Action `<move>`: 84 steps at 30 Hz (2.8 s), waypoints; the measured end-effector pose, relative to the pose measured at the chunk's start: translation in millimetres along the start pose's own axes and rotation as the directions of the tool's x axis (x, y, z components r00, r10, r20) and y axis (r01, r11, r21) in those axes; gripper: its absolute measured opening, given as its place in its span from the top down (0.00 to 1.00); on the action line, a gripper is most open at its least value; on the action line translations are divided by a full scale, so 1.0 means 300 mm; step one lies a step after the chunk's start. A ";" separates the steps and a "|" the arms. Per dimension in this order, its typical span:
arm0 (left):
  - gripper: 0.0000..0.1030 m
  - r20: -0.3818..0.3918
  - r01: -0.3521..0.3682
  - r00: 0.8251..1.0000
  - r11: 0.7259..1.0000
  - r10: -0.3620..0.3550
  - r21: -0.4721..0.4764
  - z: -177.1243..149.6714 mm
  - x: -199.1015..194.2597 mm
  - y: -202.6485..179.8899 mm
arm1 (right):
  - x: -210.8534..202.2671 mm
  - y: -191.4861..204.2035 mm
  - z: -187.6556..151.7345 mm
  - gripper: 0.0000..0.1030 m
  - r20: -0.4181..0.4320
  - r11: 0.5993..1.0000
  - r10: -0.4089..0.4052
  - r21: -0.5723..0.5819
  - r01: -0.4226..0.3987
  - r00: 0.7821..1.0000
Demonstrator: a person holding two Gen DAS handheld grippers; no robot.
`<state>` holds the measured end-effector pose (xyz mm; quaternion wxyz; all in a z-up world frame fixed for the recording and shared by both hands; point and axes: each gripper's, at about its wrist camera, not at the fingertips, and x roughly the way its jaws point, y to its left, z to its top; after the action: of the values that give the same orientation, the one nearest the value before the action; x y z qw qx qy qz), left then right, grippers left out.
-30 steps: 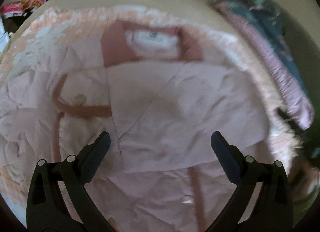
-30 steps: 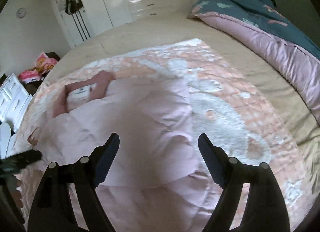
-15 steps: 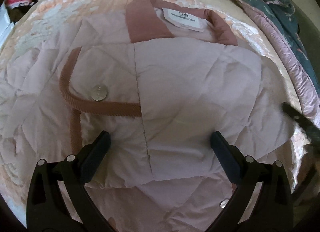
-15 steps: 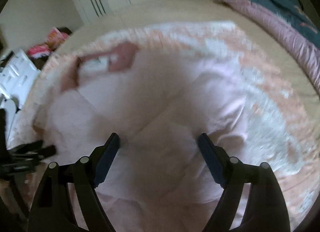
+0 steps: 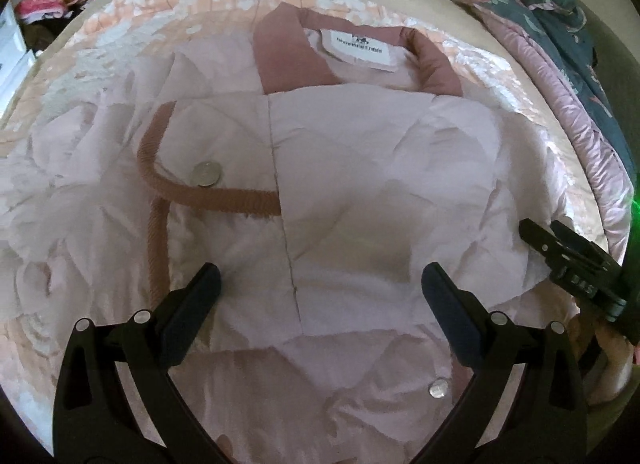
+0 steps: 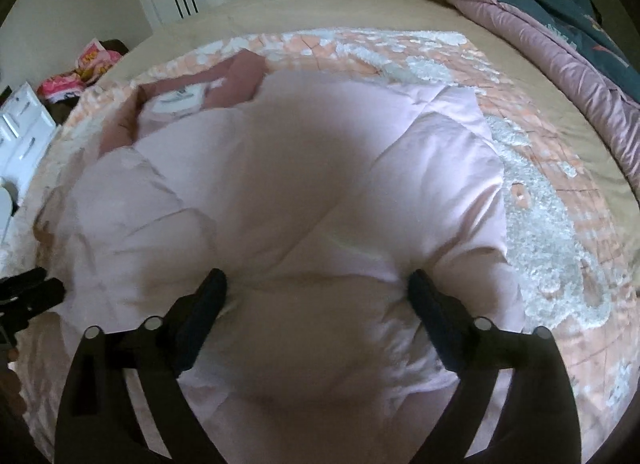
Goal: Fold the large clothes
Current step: 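Release the sleeve onto the jacket body and smooth it with the right tool, then move the left tool toward the other sleeve lying on the bed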
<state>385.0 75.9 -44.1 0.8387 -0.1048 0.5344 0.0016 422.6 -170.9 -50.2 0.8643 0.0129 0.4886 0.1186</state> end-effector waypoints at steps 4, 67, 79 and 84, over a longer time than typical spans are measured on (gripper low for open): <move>0.09 0.034 -0.018 0.999 1.000 0.018 0.010 -0.004 -0.057 0.000 | -0.060 0.019 -0.010 0.08 0.023 0.999 0.037 0.017 -0.037 0.999; 0.09 0.181 -0.160 0.952 0.908 0.245 -0.388 -0.317 -0.528 0.771 | -0.419 0.943 -0.116 0.04 0.106 0.897 0.297 -0.371 -0.239 0.949; 0.09 0.170 -0.165 0.944 0.847 0.285 -0.505 -0.388 -0.537 0.951 | -0.373 1.091 -0.163 0.04 0.058 0.862 0.320 -0.431 -0.266 0.945; 0.09 0.164 -0.169 0.941 0.829 0.297 -0.532 -0.411 -0.529 1.002 | -0.347 1.148 -0.180 0.04 0.039 0.846 0.326 -0.458 -0.273 0.945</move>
<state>171.8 365.3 -4.3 0.8323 -0.2557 0.4181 0.2589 259.1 136.0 56.9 0.8416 -0.1028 0.3894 0.3599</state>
